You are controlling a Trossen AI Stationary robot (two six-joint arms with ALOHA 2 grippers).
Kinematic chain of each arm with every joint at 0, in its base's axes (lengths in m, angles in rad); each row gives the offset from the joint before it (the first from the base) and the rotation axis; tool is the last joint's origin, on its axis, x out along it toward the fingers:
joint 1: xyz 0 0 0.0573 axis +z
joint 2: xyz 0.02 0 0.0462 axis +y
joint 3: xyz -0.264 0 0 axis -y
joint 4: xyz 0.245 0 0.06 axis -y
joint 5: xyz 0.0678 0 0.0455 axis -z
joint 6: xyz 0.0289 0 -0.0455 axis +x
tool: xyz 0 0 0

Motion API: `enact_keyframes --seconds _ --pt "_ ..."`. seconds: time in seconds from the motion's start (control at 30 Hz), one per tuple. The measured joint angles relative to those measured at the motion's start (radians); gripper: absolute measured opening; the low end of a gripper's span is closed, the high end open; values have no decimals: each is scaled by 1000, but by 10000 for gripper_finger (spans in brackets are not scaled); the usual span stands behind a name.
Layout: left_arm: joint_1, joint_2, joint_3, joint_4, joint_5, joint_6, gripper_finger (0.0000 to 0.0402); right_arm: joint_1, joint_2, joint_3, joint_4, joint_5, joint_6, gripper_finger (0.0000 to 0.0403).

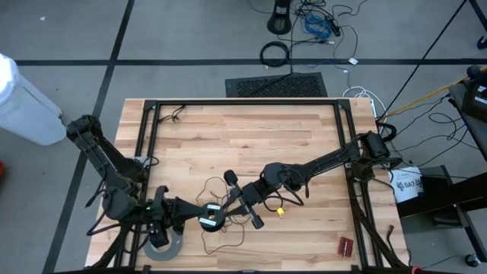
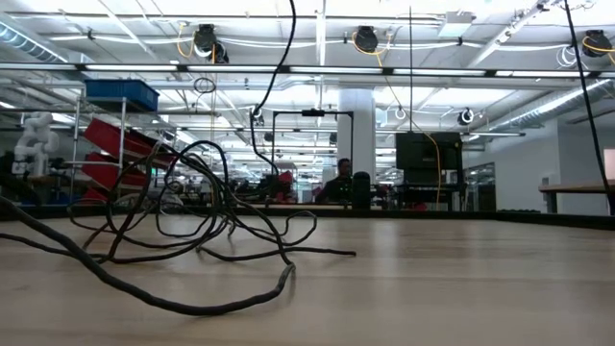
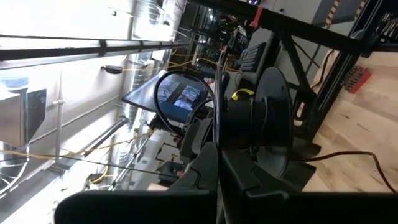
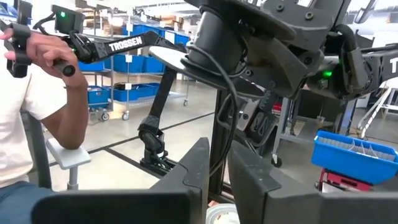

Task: Coil cords
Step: Uncoil the black wire from the spool

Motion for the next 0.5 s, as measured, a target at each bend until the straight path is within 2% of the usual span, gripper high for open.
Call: enact_keyframes --seconds 0.17,0.27,0.43,0.5 --pt "2 0 0 0 0 1 1 0 0 0 -3 1 -3 32" --pt "2 0 0 0 -12 5 1 4 0 0 -13 56 1 8" --pt "0 1 0 -15 -174 27 1 18 -33 0 -156 138 29 2" --pt "-3 1 0 -44 -228 26 1 32 -60 0 -217 213 23 2"
